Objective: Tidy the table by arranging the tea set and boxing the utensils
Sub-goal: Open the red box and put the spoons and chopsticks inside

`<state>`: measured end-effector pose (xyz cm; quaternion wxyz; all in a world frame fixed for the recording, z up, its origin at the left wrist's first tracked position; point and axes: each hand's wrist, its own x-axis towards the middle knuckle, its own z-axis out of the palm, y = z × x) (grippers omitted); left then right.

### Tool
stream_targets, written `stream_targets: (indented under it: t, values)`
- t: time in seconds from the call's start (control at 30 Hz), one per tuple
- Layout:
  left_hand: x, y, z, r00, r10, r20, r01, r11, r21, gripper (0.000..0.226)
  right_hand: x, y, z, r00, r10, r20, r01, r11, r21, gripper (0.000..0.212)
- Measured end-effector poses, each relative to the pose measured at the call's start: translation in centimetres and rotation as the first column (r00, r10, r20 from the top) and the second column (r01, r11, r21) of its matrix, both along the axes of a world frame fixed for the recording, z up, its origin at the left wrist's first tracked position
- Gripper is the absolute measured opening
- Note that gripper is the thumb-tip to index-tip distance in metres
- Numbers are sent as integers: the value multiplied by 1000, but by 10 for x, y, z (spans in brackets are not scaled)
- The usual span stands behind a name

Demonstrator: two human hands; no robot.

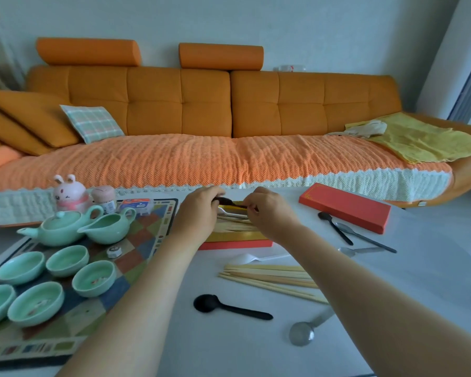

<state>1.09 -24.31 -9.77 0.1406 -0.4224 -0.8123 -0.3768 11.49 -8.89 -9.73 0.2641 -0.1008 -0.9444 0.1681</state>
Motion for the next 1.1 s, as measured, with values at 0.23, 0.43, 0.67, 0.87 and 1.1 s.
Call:
stream_targets:
  t: [0.23,0.43,0.67,0.87,1.1]
  values:
    - [-18,-22,-5,998,30,51,-25,994,-107,29,-26,-13,-8,989,-36,143,36,999,0,36]
    - [-24,-27,-15,994,-34,108,63,960,-274,38,-35,-10,-5,958,-96,271,112,993,-45,35]
    - [-24,-19,-13,998,56,43,-50,990,-129,44,-38,2,-7,985,-158,68,160,987,-15,35]
    - [-21,-16,-16,998,20,63,6,921,-388,53,-50,4,-2,935,-236,265,204,968,142,42]
    - [-23,-12,-18,998,46,50,-20,904,-428,52,-60,-2,-6,918,-189,349,139,977,163,46]
